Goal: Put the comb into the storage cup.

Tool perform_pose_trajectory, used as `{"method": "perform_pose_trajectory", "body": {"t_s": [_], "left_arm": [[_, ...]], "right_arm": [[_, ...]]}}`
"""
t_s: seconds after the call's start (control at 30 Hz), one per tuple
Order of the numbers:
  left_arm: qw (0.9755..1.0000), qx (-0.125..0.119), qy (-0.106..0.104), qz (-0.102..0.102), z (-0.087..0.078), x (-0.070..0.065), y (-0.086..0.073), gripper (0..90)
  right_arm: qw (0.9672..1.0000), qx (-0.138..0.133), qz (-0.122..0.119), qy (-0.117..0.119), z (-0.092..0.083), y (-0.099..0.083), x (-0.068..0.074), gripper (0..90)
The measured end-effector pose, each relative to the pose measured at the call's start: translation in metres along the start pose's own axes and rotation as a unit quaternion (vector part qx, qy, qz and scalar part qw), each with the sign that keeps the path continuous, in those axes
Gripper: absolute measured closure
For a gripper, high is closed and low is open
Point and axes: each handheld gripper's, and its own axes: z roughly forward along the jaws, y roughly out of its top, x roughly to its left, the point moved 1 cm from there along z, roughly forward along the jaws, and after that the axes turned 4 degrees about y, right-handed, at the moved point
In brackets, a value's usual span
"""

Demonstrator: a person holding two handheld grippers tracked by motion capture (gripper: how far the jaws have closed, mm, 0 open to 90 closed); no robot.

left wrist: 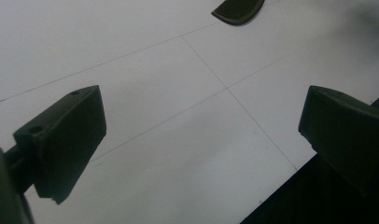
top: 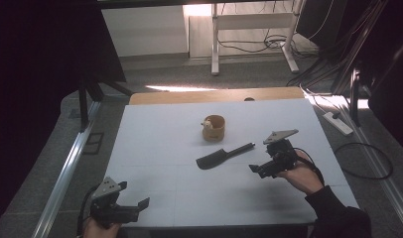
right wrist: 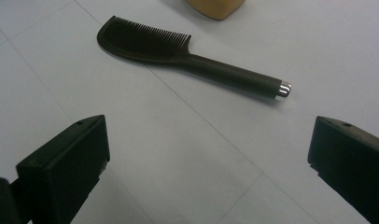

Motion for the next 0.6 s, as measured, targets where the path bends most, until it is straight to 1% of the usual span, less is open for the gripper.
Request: {"method": "perform_pose_trajectory", "body": {"t_s": [0.2,0.23,0.4,0.53,0.6], "left_arm": [[1.0000,0.000,-0.001,0.000,0.000,0.000,0.000,1.8],[1.0000,0.000,-0.001,0.000,0.000,0.000,0.000,1.8],[1.0000,0.000,-0.002,0.001,0.000,0.000,0.000,1.8],[1.0000,0.000,-0.001,0.001,0.000,0.000,0.000,1.8],[1.0000,0.000,-0.002,0.002,0.000,0.000,0.000,1.8]], "right_arm": [[1.0000,0.000,0.001,0.002,0.005,0.006,-0.001,0.0],[1.0000,0.001,0.003,0.005,0.007,0.008,-0.002,0.0],[1.0000,0.004,0.007,0.005,0.012,0.011,-0.004,0.0],[0.9997,0.006,0.020,0.010,0.016,0.016,-0.007,0.0],[0.9997,0.008,0.021,0.010,0.016,0.017,-0.008,0.0]]}}
